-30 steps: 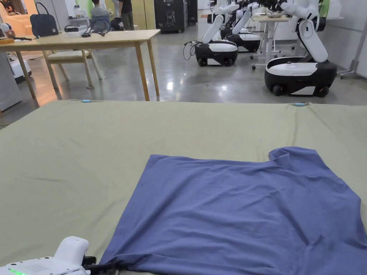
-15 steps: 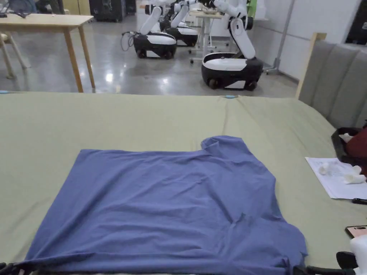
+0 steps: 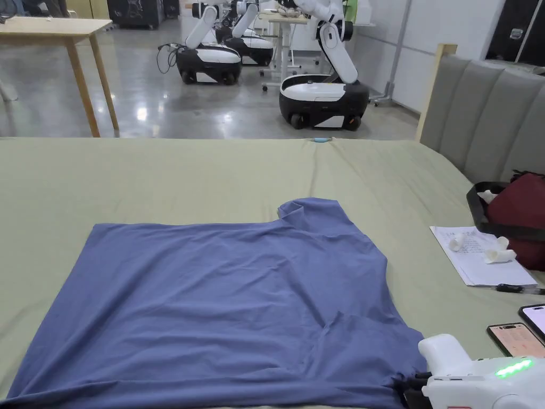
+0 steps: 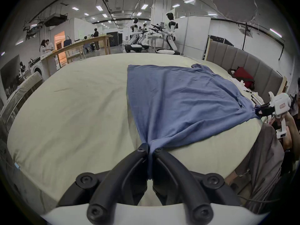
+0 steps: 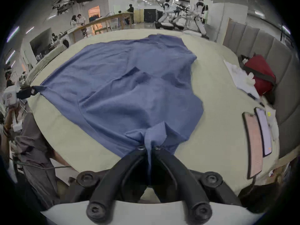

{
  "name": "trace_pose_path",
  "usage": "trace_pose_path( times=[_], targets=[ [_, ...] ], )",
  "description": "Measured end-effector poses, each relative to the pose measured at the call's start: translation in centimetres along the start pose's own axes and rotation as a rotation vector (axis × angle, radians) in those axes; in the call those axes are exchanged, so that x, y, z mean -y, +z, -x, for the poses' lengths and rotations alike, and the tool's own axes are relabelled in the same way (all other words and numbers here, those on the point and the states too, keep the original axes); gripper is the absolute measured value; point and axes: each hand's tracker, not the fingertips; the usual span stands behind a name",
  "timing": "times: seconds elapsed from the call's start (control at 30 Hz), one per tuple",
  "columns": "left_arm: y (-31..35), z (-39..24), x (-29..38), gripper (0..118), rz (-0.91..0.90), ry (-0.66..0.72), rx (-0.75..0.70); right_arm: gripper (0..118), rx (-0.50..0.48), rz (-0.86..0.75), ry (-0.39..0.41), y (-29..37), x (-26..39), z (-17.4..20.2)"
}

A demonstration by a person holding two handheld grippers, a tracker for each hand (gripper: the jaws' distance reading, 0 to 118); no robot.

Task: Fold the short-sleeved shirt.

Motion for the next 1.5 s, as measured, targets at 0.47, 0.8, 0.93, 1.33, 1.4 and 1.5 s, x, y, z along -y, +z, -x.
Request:
trace_pose_path(
  times=[0.47, 0.8, 0.93, 1.33, 1.4, 1.5],
  targets=[
    [0.0, 1.8, -9.2, 0, -0.104, 0.072, 0.071, 3, -0.052, -0.387, -0.025, 8.4, -6.6, -1.4],
    [-15.0, 3.4, -15.6, 0, 0.159, 0.026, -0.017, 3, 0.133, -0.139, -0.069, -7.4, -20.0, -5.5],
    [-18.8, 2.5, -15.1, 0, 0.255, -0.029, -0.073, 3, 0.206, -0.013, 0.009, -14.1, -20.0, -5.3],
    [-11.0, 5.7, -15.5, 114, 0.055, 0.145, 0.082, 117, 0.119, -0.319, -0.070, -4.3, -16.9, -5.1],
    [-6.6, 5.4, -14.3, 114, -0.011, 0.154, 0.073, 117, 0.101, -0.423, -0.079, 0.8, -13.8, -4.3],
    [0.2, 4.3, -10.0, 111, -0.118, 0.167, 0.039, 113, 0.051, -0.503, -0.087, 7.2, -7.9, -2.1]
  ],
)
